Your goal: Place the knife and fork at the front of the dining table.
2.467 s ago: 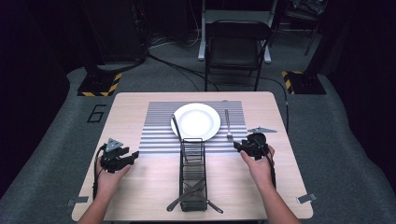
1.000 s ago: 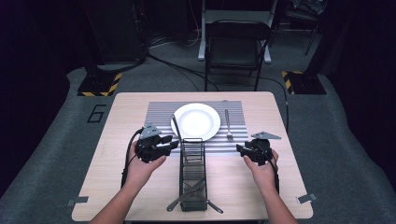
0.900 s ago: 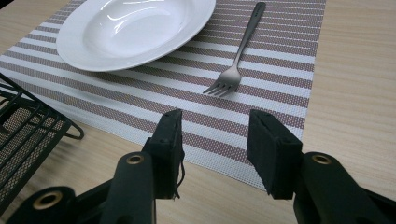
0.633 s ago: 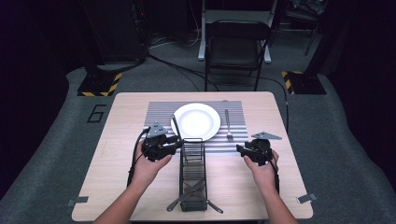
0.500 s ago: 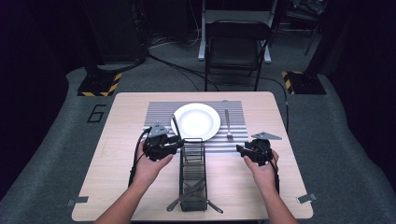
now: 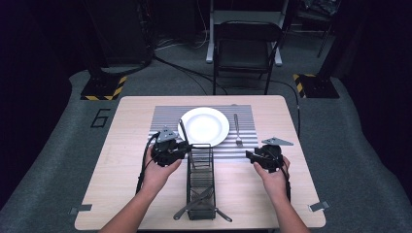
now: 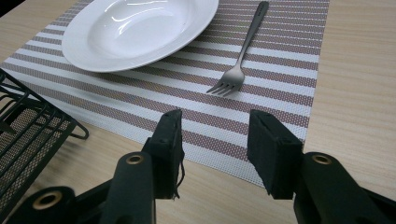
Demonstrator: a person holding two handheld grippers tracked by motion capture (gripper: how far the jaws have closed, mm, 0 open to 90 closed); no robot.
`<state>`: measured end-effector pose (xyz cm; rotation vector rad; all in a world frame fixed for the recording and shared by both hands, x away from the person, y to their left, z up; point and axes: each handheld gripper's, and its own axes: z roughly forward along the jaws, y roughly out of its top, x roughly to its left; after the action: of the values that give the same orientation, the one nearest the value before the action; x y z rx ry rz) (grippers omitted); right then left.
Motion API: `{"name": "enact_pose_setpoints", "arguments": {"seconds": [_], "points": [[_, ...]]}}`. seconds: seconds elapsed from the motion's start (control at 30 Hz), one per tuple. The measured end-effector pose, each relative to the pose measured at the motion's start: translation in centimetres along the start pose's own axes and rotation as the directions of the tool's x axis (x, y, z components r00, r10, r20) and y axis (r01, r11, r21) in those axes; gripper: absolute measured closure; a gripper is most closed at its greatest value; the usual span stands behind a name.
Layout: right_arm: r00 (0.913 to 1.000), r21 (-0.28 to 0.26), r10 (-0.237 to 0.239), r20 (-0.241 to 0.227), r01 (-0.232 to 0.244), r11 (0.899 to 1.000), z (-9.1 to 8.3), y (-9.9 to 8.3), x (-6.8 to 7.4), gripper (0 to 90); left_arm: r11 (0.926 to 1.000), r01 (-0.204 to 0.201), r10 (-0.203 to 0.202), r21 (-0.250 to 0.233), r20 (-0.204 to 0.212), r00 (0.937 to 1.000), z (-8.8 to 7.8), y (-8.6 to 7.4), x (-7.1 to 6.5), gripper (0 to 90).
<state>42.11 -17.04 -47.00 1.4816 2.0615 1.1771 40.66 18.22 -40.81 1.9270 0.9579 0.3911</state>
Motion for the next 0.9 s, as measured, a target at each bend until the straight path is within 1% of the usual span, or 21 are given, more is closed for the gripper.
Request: {"name": "enact_pose_setpoints", "arguments": {"seconds": [0.17,0.23,0.27,0.33,0.37,0.6,0.83,0.9], "points": [[1.0,0.0,0.0,0.0,0.0,1.0,0.07,-0.04,-0.03,55.0,1.0,0.004,-0.004,0.001,0.008,1.0,0.12,-0.06,0.0,76.3],[1.0,0.005,0.008,0.0,-0.008,1.0,0.1,-0.07,0.0,55.0,1.0,-0.005,0.005,0.004,0.008,1.0,0.07,-0.05,-0.02,78.1],[1.0,0.006,0.007,0.0,-0.007,1.0,0.12,-0.08,0.0,54.9,0.9999,-0.016,0.016,0.0,0.001,0.9999,0.04,-0.03,-0.06,78.6],[1.0,0.007,0.007,0.0,-0.007,1.0,0.13,-0.09,0.0,54.9,0.9998,-0.018,0.018,0.0,-0.001,0.9998,-0.01,-0.02,-0.1,80.2],[1.0,0.007,0.007,0.0,-0.007,1.0,0.13,-0.1,0.0,54.9,0.9999,-0.014,0.014,-0.001,0.004,0.9999,0.01,-0.02,-0.08,80.9],[0.9999,0.002,0.012,-0.003,-0.012,1.0,0.12,-0.12,-0.15,54.9,0.9996,-0.027,0.027,-0.003,-0.01,0.9996,0.05,-0.02,-0.38,81.6],[0.9998,0.006,0.018,-0.005,-0.018,1.0,0.17,-0.19,-0.26,54.9,0.9991,-0.042,0.042,-0.005,-0.018,0.999,-0.06,-0.07,-0.8,81.8],[0.9998,0.006,0.019,-0.007,-0.019,1.0,0.17,-0.2,-0.25,54.9,0.999,-0.045,0.045,-0.001,-0.015,0.9989,-0.15,-0.08,-0.81,81.9]]}}
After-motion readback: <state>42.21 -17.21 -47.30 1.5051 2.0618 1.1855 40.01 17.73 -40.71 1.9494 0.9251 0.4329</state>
